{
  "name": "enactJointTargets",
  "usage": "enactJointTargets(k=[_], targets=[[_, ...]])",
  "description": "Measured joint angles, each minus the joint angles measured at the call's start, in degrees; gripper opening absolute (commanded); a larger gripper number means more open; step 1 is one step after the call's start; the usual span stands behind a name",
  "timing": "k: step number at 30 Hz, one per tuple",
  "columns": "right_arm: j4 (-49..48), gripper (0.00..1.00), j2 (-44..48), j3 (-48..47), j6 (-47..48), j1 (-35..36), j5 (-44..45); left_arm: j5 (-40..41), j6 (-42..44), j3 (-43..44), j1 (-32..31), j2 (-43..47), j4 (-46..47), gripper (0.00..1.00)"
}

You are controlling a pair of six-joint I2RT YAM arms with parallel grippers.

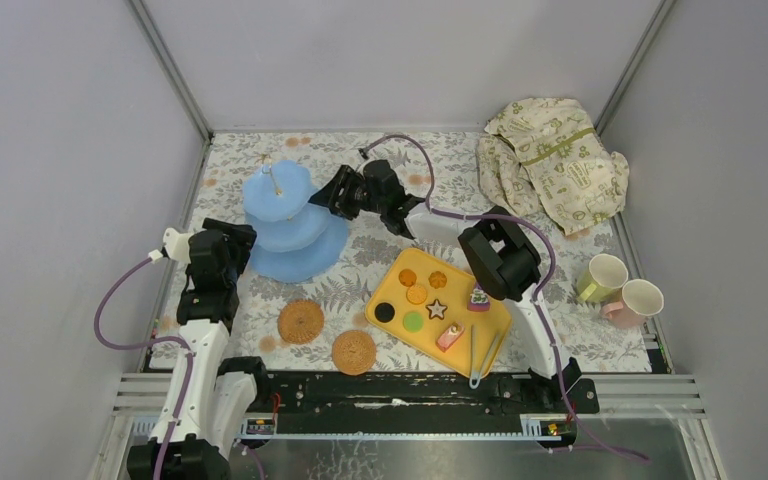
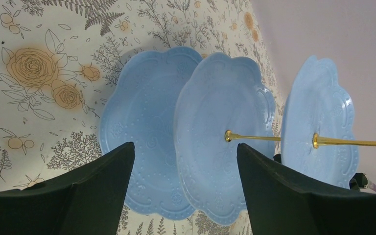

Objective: Serve the afternoon tea
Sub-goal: Move the desert table to the center of the board.

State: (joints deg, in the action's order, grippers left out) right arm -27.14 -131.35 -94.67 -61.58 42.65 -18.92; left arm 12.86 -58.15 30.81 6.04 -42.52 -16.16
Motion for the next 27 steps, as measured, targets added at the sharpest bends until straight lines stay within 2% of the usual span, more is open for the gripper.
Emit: enactJointTargets(k=[7,16,27], targets=[[4.7,0.61,1.5,0.9,6.1,0.0,1.8,0.0,0.3,0.0,0.0,0.6,0.0,0.89],[11.1,0.65,10.6,5.5,15.1,0.0,6.1,0.2,2.0,0.0,-0.5,1.7,-0.3,0.89],[18.8,0.65,21.9,16.6,24.6,0.1,13.6,1.9,5.1,2.3,-2.4,4.2,-2.7,0.86]])
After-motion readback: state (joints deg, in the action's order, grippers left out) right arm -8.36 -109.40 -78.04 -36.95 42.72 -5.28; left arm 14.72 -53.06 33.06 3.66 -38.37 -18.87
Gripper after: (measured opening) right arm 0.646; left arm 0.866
